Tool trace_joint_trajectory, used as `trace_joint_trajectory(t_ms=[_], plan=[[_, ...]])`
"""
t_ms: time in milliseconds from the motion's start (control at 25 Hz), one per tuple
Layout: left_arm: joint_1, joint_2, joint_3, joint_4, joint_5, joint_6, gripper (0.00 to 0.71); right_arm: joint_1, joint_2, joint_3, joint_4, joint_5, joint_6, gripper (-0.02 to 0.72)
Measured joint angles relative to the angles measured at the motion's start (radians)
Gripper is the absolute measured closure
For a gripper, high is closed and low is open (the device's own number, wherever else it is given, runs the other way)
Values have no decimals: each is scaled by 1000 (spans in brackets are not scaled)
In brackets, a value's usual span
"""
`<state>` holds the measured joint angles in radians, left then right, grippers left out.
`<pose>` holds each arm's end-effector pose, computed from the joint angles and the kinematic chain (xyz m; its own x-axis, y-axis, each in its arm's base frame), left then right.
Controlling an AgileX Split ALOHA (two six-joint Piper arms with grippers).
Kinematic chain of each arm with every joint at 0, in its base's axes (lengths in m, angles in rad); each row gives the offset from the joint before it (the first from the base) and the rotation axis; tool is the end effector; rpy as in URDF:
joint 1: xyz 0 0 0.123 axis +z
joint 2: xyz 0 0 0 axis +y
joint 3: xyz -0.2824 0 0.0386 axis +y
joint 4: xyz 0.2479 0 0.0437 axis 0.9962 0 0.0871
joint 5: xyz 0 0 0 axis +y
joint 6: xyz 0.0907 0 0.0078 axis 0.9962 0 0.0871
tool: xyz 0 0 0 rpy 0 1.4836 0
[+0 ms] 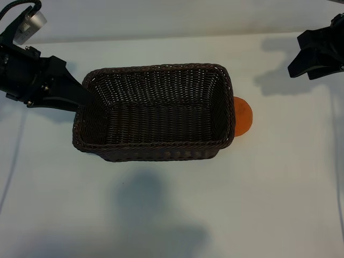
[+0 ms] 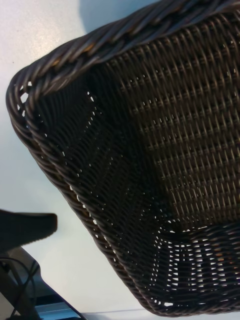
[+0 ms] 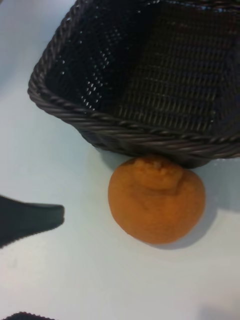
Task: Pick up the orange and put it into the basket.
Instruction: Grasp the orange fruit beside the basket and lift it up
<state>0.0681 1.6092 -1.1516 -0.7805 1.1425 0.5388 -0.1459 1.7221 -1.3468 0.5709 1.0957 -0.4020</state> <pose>0.3082 -0.0374 0.2649 -0.9558 0.0488 -0.2900 0.2190 0.7765 -0.5908 0.3505 -0.0073 0.2690 -0.9501 0.0368 -0.3098 -0.1059 0.8960 0.4313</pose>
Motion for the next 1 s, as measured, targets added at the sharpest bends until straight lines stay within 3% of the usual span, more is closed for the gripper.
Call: trace_joint_trajectory(t_ms=[440, 800, 1000], plan=[[0, 0, 0, 0, 1, 0, 254, 107, 36, 0, -76, -76, 17, 259], [0, 0, 0, 0, 2, 0, 254, 107, 111, 0, -79, -97, 23, 259], [0, 0, 0, 0, 2, 7, 254, 107, 111, 0, -72, -152, -37, 259]])
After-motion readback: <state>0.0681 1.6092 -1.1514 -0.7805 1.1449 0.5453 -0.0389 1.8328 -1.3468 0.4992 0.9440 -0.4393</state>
